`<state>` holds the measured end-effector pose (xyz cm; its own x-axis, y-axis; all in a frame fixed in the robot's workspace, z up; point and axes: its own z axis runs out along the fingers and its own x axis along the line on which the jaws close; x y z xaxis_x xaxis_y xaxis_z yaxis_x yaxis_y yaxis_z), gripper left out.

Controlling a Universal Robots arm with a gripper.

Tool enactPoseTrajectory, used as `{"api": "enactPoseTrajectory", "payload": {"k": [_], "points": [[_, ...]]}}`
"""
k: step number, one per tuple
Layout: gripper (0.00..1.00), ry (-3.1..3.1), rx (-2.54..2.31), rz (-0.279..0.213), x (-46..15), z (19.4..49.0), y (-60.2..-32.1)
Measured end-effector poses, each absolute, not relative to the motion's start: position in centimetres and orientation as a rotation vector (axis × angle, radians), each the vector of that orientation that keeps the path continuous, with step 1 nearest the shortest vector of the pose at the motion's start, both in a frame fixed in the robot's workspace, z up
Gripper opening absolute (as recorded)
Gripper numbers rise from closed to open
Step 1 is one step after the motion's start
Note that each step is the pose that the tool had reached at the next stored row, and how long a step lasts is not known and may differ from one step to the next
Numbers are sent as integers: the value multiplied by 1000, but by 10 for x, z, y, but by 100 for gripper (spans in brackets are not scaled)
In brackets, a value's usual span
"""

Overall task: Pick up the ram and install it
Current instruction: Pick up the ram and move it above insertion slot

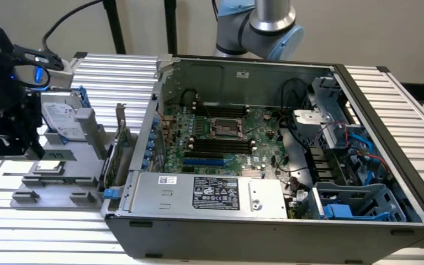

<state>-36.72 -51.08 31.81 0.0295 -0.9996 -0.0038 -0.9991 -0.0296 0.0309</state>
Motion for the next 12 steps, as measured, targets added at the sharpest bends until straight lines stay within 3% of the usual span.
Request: {"api": "enactPoseTrajectory", "payload": {"k": [12], "points": [[14, -2174, 2240, -39, -326, 369, -506]]}}
